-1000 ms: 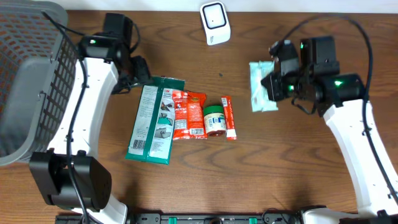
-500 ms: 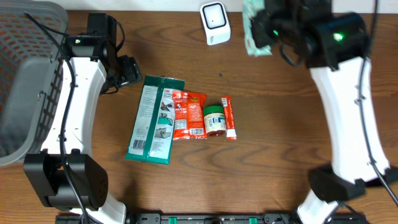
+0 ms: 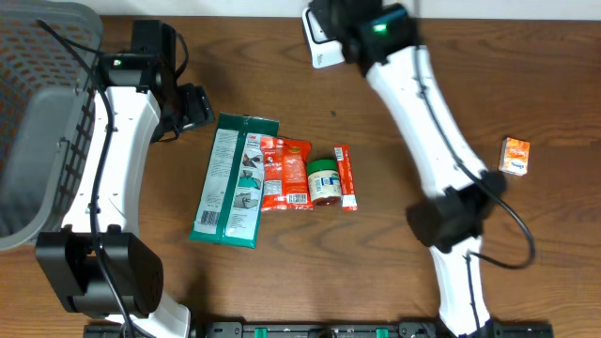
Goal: Scan the item barcode
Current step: 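Hold the wipes pack in front of the white scanner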
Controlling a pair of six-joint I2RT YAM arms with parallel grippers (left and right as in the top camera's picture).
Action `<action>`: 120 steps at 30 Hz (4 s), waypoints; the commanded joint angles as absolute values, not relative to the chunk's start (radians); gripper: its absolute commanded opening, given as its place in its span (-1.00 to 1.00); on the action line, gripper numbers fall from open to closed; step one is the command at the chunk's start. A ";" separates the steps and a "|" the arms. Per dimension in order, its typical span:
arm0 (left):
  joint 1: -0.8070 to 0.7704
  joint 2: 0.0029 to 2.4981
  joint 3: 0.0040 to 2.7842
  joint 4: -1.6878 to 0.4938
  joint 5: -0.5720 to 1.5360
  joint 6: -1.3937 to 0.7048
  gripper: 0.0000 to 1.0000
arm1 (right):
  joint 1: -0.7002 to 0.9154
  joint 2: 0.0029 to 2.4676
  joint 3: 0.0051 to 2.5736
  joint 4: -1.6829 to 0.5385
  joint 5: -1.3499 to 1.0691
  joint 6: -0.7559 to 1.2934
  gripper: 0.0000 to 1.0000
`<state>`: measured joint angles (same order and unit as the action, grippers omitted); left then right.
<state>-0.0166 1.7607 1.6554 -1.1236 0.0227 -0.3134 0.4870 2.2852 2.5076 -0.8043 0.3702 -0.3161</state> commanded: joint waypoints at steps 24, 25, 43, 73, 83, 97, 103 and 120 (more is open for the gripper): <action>-0.016 1.750 1.666 -1.129 0.014 -0.304 0.68 | 0.544 2.719 2.525 -0.117 0.621 -0.906 -0.98; -0.016 1.750 1.666 -1.129 0.014 -0.304 0.68 | 0.544 2.719 2.523 -0.139 0.592 -0.899 -0.98; -0.016 1.750 1.666 -1.129 0.014 -0.304 0.68 | 0.529 2.722 2.523 -0.117 0.547 -1.071 -0.97; -0.016 1.750 1.666 -1.129 0.014 -0.304 0.68 | 0.513 2.790 2.521 -0.177 0.514 -1.100 -0.95; -0.016 1.750 1.666 -1.129 0.014 -0.304 0.68 | 0.515 2.758 2.521 0.015 0.712 -0.853 -0.88; -0.016 1.750 1.666 -1.129 0.014 -0.304 0.68 | 0.521 2.756 2.521 -0.145 0.698 -0.449 -0.98; -0.016 1.750 1.666 -1.129 0.014 -0.304 0.68 | 0.529 2.756 2.521 -0.132 0.698 -0.482 -0.98; -0.016 1.750 1.666 -1.129 0.014 -0.303 0.69 | 0.556 2.755 2.521 -0.113 0.604 -0.766 -0.98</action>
